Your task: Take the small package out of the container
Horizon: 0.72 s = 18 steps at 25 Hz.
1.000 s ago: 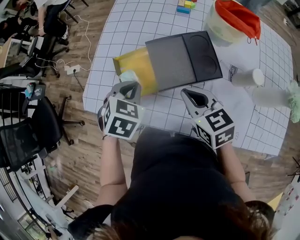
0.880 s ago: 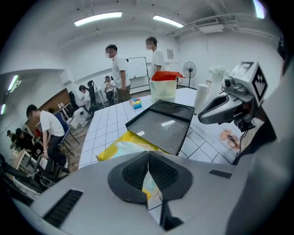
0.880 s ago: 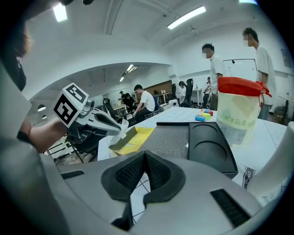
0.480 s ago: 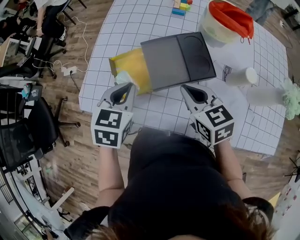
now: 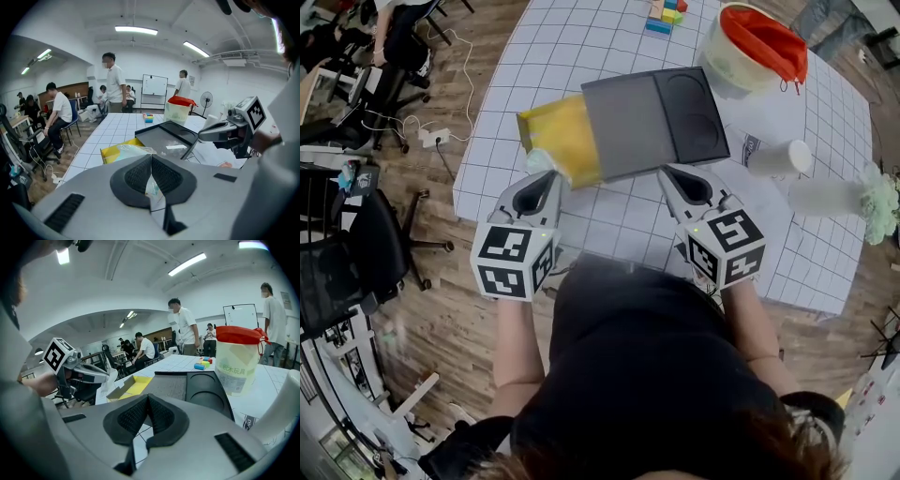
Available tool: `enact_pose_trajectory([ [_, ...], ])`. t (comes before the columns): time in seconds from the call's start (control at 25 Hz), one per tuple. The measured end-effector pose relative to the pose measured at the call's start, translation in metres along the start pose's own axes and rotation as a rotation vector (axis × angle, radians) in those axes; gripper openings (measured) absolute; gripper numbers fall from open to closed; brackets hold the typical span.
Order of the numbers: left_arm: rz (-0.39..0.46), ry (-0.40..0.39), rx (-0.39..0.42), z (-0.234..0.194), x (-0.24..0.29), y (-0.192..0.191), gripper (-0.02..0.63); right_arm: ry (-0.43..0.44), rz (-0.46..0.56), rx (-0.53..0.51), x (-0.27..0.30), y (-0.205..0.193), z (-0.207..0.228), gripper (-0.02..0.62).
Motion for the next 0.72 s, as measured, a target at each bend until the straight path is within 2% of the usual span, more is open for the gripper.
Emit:
enact_pose_trajectory([
  [0.72, -0.029, 0.002, 0.036, 0.0014, -0.0031, -0.0045, 0.031, -0.014, 0.018, -0.021, -0.0023, 0.0038, -0.003, 0.015],
])
Point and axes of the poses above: the fingertips, and each gripper's own axes: x forward along the fingers, z to its right, y out of its top, the point moved 5 cm from there along -x, backward along the fingers, and after that the axes turned 10 degrees about z, right-handed, at the moved point
